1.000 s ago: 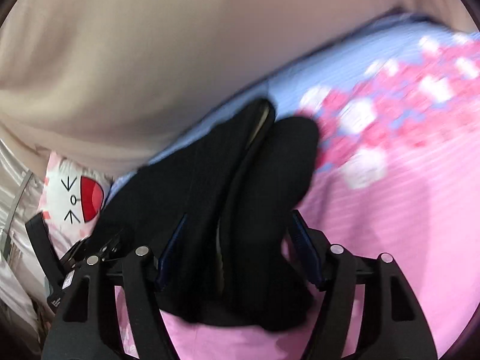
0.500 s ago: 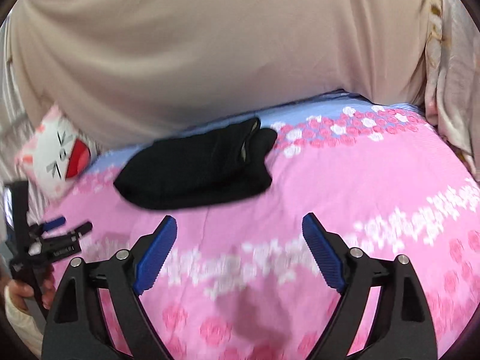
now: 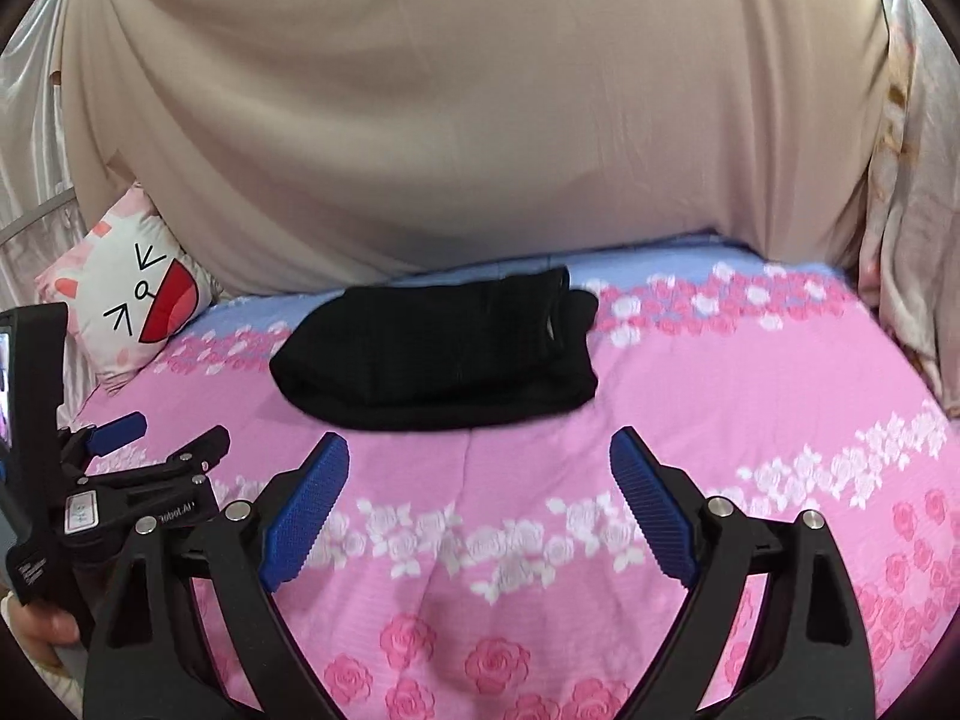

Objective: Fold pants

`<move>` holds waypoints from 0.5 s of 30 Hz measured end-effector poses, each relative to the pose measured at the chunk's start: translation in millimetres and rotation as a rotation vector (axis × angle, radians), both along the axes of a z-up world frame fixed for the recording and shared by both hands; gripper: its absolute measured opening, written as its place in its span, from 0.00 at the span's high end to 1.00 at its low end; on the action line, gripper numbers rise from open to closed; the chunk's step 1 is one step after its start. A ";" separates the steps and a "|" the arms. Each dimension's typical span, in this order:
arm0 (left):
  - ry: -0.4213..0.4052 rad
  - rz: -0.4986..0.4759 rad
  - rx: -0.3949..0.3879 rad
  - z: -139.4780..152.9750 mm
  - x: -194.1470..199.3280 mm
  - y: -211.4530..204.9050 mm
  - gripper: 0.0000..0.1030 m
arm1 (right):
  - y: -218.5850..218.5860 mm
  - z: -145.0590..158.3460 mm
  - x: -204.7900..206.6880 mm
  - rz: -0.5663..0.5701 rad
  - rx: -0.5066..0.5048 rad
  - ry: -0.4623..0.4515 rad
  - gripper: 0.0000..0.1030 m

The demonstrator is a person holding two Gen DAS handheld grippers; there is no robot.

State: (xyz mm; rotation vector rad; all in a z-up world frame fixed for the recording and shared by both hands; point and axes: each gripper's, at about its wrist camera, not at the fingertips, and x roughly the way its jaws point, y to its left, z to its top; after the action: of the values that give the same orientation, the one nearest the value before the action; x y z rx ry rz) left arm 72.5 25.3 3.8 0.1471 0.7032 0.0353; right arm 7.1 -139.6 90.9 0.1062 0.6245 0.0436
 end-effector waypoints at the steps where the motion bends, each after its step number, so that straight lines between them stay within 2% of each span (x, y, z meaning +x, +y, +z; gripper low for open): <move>1: -0.005 -0.002 0.001 1.8 0.4 -2.3 0.17 | 2.0 0.9 1.2 -0.002 -0.007 -0.005 0.15; 15: -0.005 -0.008 0.007 4.0 4.8 -11.9 0.17 | 6.1 -3.4 9.3 -0.007 -0.004 0.012 0.15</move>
State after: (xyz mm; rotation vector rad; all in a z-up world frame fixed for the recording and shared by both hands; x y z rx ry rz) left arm 77.3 13.4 7.9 0.1564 0.6978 0.0310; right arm 16.4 -133.5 87.5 0.1049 0.6363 0.0353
